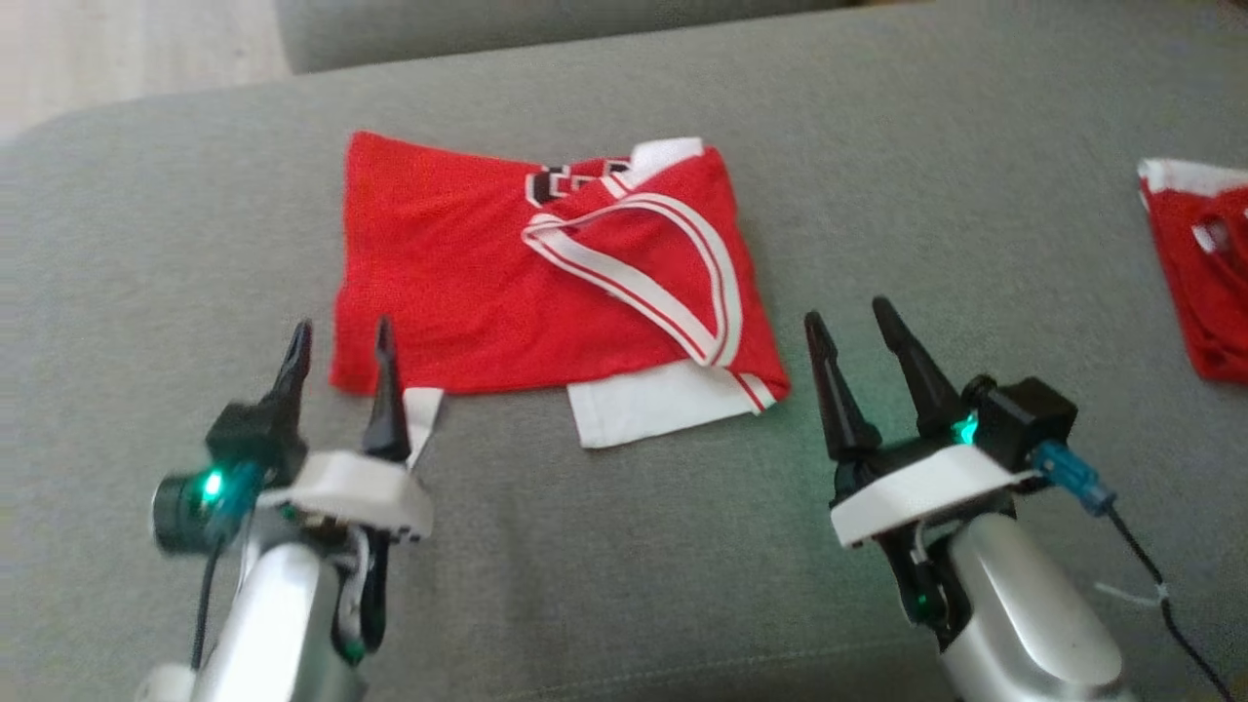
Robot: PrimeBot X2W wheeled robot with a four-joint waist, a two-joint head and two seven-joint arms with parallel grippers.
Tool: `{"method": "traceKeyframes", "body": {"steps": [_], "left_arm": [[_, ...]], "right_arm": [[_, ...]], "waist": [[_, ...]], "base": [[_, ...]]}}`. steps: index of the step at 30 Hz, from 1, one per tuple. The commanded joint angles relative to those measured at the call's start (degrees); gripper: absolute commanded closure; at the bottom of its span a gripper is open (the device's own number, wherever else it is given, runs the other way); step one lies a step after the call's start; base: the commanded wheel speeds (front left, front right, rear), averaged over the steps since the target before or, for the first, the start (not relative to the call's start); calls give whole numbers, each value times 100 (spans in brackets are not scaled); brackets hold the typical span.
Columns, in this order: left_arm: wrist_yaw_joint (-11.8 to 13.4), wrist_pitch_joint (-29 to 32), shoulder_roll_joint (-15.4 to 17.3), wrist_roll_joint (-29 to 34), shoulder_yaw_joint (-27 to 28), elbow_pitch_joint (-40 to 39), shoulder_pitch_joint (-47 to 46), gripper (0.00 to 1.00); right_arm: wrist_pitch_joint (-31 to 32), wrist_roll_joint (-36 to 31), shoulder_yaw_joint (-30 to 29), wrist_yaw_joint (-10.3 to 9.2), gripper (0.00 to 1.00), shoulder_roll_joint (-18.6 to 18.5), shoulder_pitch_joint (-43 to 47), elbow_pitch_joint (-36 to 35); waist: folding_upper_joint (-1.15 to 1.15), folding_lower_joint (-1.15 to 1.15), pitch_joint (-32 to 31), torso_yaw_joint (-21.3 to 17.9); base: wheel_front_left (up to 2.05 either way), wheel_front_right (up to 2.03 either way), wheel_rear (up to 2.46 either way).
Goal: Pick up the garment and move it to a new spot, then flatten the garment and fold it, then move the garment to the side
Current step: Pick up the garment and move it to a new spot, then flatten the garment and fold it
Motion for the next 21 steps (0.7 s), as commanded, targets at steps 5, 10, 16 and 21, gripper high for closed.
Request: {"method": "traceKeyframes", "body": {"steps": [5, 10, 16, 21], "left_arm": [[30, -29, 13, 161, 560, -354, 429, 0], [91, -29, -56, 210, 847, -651, 978, 0], [67, -29, -98, 186, 838, -742, 1262, 0], [73, -29, -102, 45, 626, -709, 1166, 0]], "right_arm": [[-37, -52, 133, 37, 0, 58, 24, 25], [-37, -92, 200, 37, 0, 58, 133, 154], [-37, -148, 249, 37, 0, 58, 162, 229], [-37, -207, 545, 37, 0, 58, 46, 395]], "waist": [[0, 0, -379, 335], [0, 0, -504, 419], [0, 0, -450, 532], [0, 0, -285, 701]], "base": [[0, 0, 0], [0, 0, 0], [0, 0, 0], [0, 0, 0]]}}
